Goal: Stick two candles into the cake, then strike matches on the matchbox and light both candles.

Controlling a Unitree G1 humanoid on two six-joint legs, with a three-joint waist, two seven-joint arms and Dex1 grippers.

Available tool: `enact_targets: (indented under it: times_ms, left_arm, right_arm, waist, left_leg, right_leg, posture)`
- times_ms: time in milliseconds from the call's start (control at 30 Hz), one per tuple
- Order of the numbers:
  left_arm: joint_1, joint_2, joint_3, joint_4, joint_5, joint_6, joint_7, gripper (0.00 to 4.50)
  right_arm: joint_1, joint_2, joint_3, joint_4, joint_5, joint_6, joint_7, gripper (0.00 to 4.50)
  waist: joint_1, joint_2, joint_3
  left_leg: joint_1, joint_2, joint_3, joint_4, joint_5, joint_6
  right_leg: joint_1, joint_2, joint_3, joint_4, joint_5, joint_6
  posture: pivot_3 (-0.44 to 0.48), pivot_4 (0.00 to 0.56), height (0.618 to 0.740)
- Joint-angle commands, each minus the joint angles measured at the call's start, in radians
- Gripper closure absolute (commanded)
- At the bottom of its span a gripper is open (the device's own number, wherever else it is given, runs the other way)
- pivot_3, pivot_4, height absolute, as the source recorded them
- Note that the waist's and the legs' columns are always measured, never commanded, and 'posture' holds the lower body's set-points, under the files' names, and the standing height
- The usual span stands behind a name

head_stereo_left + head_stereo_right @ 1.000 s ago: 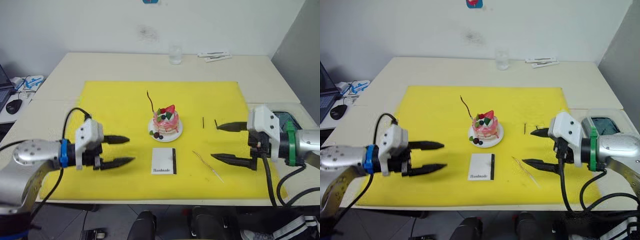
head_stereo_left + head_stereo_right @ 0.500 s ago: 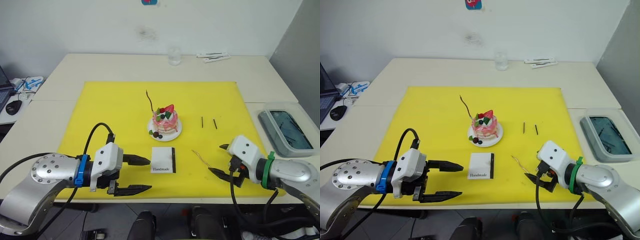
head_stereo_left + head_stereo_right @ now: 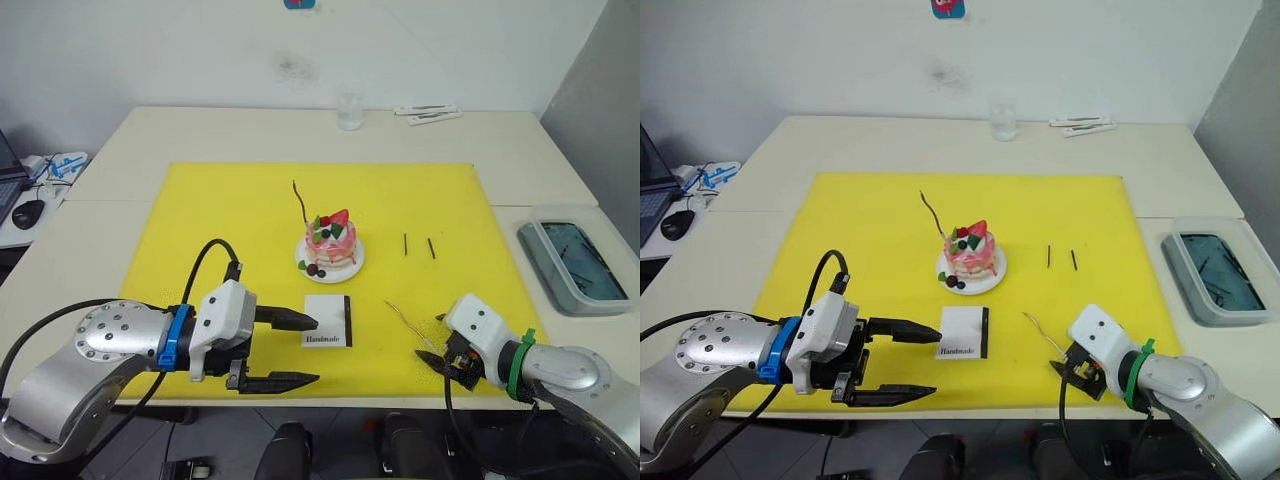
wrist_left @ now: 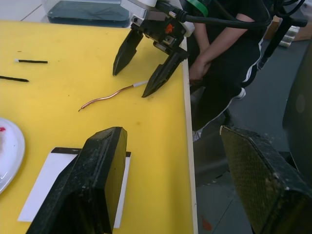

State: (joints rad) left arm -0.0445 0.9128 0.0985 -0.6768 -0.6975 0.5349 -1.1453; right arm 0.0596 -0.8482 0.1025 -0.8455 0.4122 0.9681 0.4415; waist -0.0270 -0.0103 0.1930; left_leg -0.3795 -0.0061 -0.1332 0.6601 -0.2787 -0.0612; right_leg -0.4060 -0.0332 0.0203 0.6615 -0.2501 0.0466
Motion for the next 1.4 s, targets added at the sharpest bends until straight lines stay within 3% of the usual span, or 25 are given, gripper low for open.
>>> enact_targets:
  times_ms: [33, 267, 300, 500, 633, 767, 900, 1033, 1200, 1400]
  left_arm:
    - [-0.017, 0.002, -0.006, -0.032, -0.007, -0.013, 0.009, 1.07]
    - [-0.031, -0.004, -0.029, -0.024, 0.007, -0.019, 0.026, 1.07]
    - [-0.032, -0.004, -0.030, -0.024, 0.007, -0.019, 0.028, 1.07]
    - [-0.030, 0.000, -0.027, -0.024, 0.007, -0.016, 0.033, 1.07]
    - [-0.028, 0.005, -0.021, -0.018, 0.012, -0.018, 0.031, 1.07]
    - [-0.031, 0.004, -0.023, -0.020, 0.011, -0.014, 0.035, 1.07]
    - [-0.034, 0.005, -0.030, -0.022, 0.008, -0.011, 0.033, 1.07]
    - [-0.040, 0.003, -0.037, -0.026, 0.004, -0.006, 0.036, 1.07]
    - [-0.028, 0.003, -0.033, -0.047, -0.015, 0.006, 0.048, 1.07]
    - [-0.025, 0.009, -0.031, -0.056, -0.034, 0.018, 0.052, 1.07]
  right_arm:
    - [0.006, 0.019, -0.014, -0.013, 0.000, 0.028, -0.011, 1.99]
    - [-0.002, 0.034, -0.036, -0.028, 0.012, 0.074, -0.004, 4.36]
    - [-0.002, 0.034, -0.040, -0.031, 0.014, 0.078, -0.002, 4.44]
    - [-0.038, 0.042, -0.109, -0.059, 0.085, 0.131, 0.030, 4.44]
    - [-0.085, 0.053, -0.226, -0.062, 0.205, 0.169, 0.089, 4.44]
    - [-0.127, -0.065, -0.306, 0.041, 0.198, 0.100, 0.201, 4.44]
    - [-0.060, -0.228, -0.317, 0.167, 0.100, -0.091, 0.364, 4.44]
    - [0.063, -0.318, -0.346, 0.278, 0.010, -0.298, 0.515, 4.44]
    - [0.200, -0.313, -0.447, 0.428, -0.065, -0.515, 0.628, 4.44]
    - [0.257, -0.284, -0.533, 0.513, -0.057, -0.584, 0.709, 4.44]
  waist:
    - [0.000, 0.000, 0.000]
    - [0.000, 0.000, 0.000]
    - [0.000, 0.000, 0.000]
    - [0.000, 0.000, 0.000]
    - [0.000, 0.000, 0.000]
    - [-0.001, 0.000, 0.000]
    - [0.002, 0.000, 0.000]
    - [0.000, 0.000, 0.000]
    - [0.000, 0.000, 0.001]
    - [0.000, 0.000, 0.001]
  left_leg:
    - [0.000, 0.000, 0.000, 0.000, 0.000, 0.000]
    - [0.000, 0.000, 0.000, 0.000, 0.000, 0.000]
    - [0.000, 0.000, 0.000, 0.001, 0.000, 0.000]
    - [0.000, 0.000, 0.000, 0.000, 0.000, 0.000]
    - [0.000, 0.000, 0.000, 0.000, 0.000, 0.000]
    - [0.000, 0.000, 0.001, 0.000, 0.000, 0.000]
    - [0.000, 0.000, 0.000, 0.000, 0.000, 0.000]
    - [-0.001, 0.000, 0.001, -0.001, 0.000, 0.000]
    - [-0.001, 0.000, 0.002, -0.001, 0.000, 0.000]
    - [0.000, 0.000, 0.002, 0.000, 0.000, 0.000]
  right_leg:
    - [0.000, 0.000, 0.000, 0.000, 0.000, 0.000]
    - [0.000, 0.000, 0.000, 0.000, 0.000, -0.001]
    - [0.000, 0.000, 0.000, 0.000, 0.000, -0.001]
    - [0.000, 0.000, 0.000, 0.000, 0.000, 0.000]
    - [0.000, 0.000, 0.000, 0.000, 0.000, 0.000]
    - [0.000, 0.000, 0.000, -0.001, 0.000, 0.000]
    - [0.000, 0.000, 0.000, -0.002, 0.000, -0.001]
    - [0.000, 0.000, -0.001, -0.002, 0.000, 0.000]
    - [0.000, 0.000, 0.000, -0.002, 0.000, 0.001]
    - [0.001, 0.000, 0.001, -0.001, 0.000, 0.001]
  posture:
    - [0.000, 0.150, 0.740]
    - [0.000, 0.150, 0.740]
    - [0.000, 0.150, 0.740]
    - [0.000, 0.150, 0.740]
    - [0.000, 0.150, 0.740]
    - [0.000, 0.150, 0.740]
    - [0.000, 0.150, 0.740]
    - [0.000, 0.150, 0.740]
    - [0.000, 0.150, 0.740]
    - [0.000, 0.150, 0.740]
